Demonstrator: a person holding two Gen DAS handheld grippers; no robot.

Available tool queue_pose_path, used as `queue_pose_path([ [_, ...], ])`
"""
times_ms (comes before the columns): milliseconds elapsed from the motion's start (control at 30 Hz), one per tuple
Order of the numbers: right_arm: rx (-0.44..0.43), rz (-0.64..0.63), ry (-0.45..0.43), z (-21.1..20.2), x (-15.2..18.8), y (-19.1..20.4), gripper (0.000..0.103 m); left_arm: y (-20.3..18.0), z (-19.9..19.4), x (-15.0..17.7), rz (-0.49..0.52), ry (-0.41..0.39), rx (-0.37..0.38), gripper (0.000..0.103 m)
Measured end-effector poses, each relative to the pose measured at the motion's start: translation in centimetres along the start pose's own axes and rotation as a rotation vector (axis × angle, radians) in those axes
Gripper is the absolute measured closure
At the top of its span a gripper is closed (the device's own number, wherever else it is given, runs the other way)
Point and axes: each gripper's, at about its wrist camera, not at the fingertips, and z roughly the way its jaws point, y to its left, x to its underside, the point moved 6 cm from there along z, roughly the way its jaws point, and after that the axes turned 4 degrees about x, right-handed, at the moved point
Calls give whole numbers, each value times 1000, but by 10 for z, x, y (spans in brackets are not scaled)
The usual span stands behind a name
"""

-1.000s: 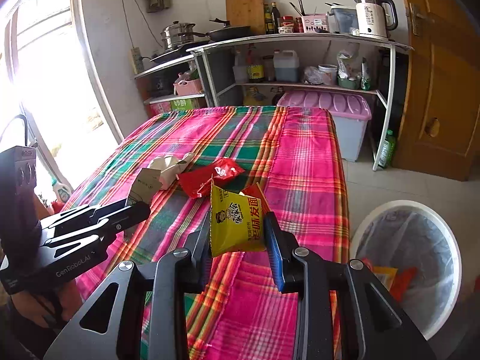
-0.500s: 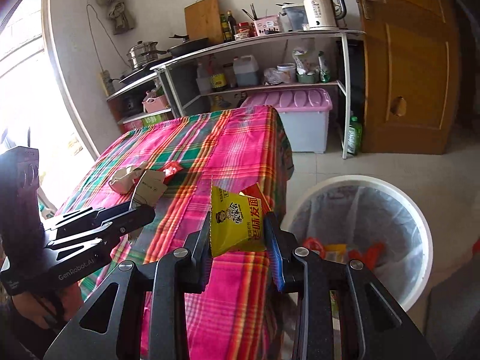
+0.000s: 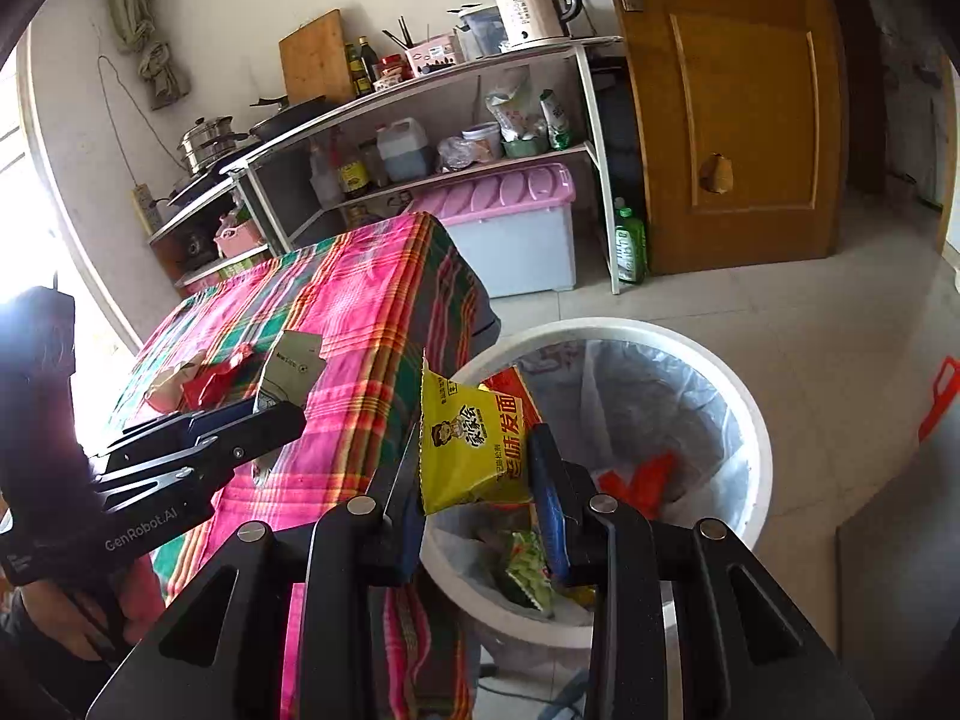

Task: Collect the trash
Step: 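Carry the white packet and yellow bag over the bin, then open both grippers above the bin to drop the packet and bag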

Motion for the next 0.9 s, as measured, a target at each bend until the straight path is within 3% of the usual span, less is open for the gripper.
queue_pose_path([
  [767,68,102,84,26,19,-59,69,-41,66,5,-4,149,94,61],
  [833,73,100,83,27,18,-60,68,-41,66,5,-11,147,97,59],
  [900,73,100,75,26,17,-60,60,-41,65,5,-16,146,100,59],
])
